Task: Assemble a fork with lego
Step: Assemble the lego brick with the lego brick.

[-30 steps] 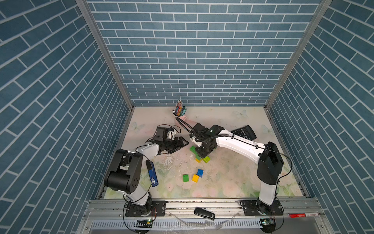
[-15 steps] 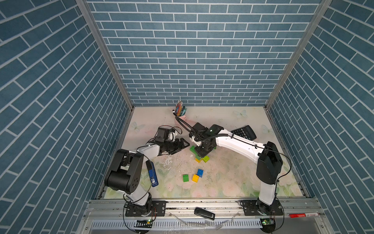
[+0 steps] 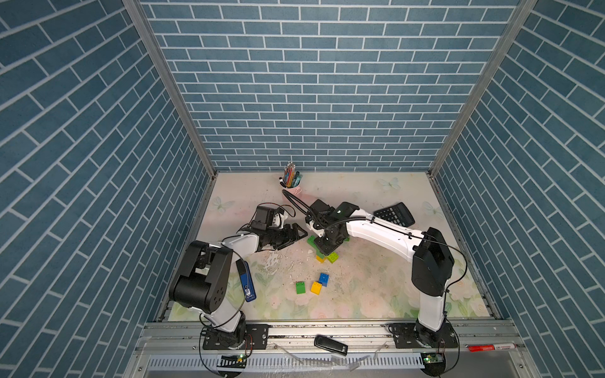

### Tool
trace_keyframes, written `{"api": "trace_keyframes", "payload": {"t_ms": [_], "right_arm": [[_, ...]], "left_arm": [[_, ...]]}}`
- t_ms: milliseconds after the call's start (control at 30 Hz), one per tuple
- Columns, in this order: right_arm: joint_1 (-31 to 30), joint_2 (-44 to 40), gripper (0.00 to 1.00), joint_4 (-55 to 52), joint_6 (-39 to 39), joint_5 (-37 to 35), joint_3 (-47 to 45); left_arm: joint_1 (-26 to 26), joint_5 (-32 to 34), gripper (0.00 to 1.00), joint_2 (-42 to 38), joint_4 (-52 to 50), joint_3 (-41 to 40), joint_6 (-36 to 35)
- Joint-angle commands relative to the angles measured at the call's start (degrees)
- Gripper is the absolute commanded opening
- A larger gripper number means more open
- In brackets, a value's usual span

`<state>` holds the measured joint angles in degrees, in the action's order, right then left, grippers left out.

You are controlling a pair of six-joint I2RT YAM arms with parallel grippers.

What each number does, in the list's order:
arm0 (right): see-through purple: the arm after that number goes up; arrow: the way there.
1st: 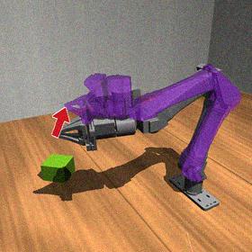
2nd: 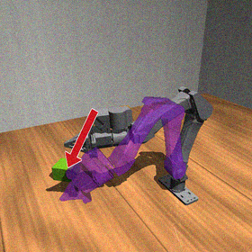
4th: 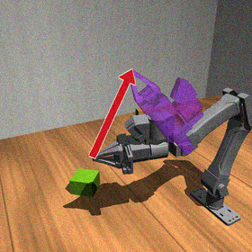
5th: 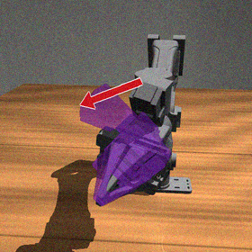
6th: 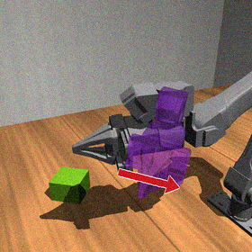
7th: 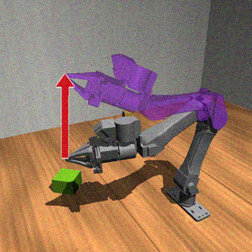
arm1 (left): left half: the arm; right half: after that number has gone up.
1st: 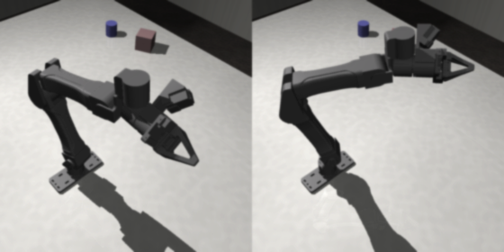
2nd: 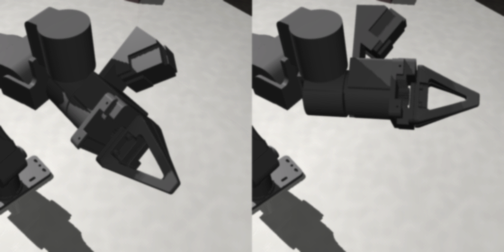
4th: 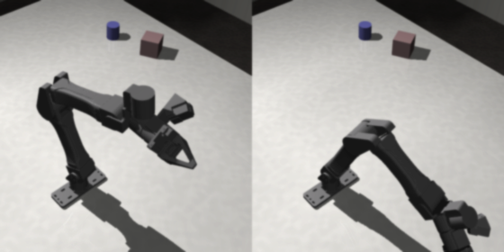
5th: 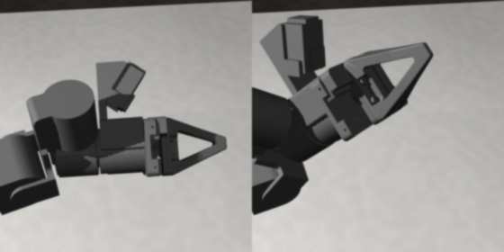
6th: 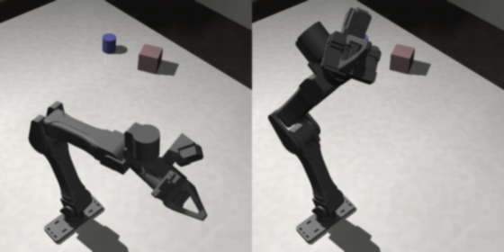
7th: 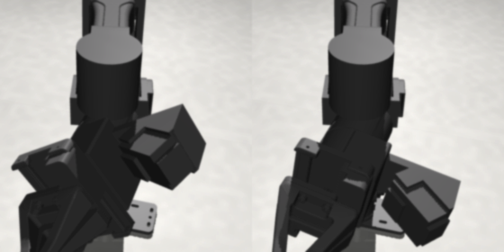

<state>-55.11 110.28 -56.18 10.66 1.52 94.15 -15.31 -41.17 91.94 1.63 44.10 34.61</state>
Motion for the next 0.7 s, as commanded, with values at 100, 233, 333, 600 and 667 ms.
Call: {"api": "trace_keyframes", "payload": {"t_ms": [100, 233, 333, 600, 667], "right_arm": [[-0.5, 1.8, 0.0, -2.5, 0.3, -1.0, 1.9], [-0.8, 2.8, 0.0, -3.5, 0.1, -1.7, 2.7], [-1.4, 3.9, 0.0, -5.1, -0.6, -2.8, 3.7], [-1.7, 5.0, 0.0, -6.0, -0.3, -3.2, 3.4], [-1.7, 5.3, 0.0, -6.4, -0.2, -3.1, 3.5]], "left_arm": [[-0.3, -0.1, 0.86, 0.9, 0.0, -0.5, -1.1], [-0.3, -0.1, 0.86, 0.8, 0.3, -0.6, -1.1], [-0.3, -0.1, 0.86, 0.7, 0.3, -0.7, -1.1], [-0.3, -0.1, 0.86, 0.8, 0.5, -0.9, -1.2], [-0.4, -0.1, 0.86, 0.9, 0.5, -0.9, -1.2]]}}
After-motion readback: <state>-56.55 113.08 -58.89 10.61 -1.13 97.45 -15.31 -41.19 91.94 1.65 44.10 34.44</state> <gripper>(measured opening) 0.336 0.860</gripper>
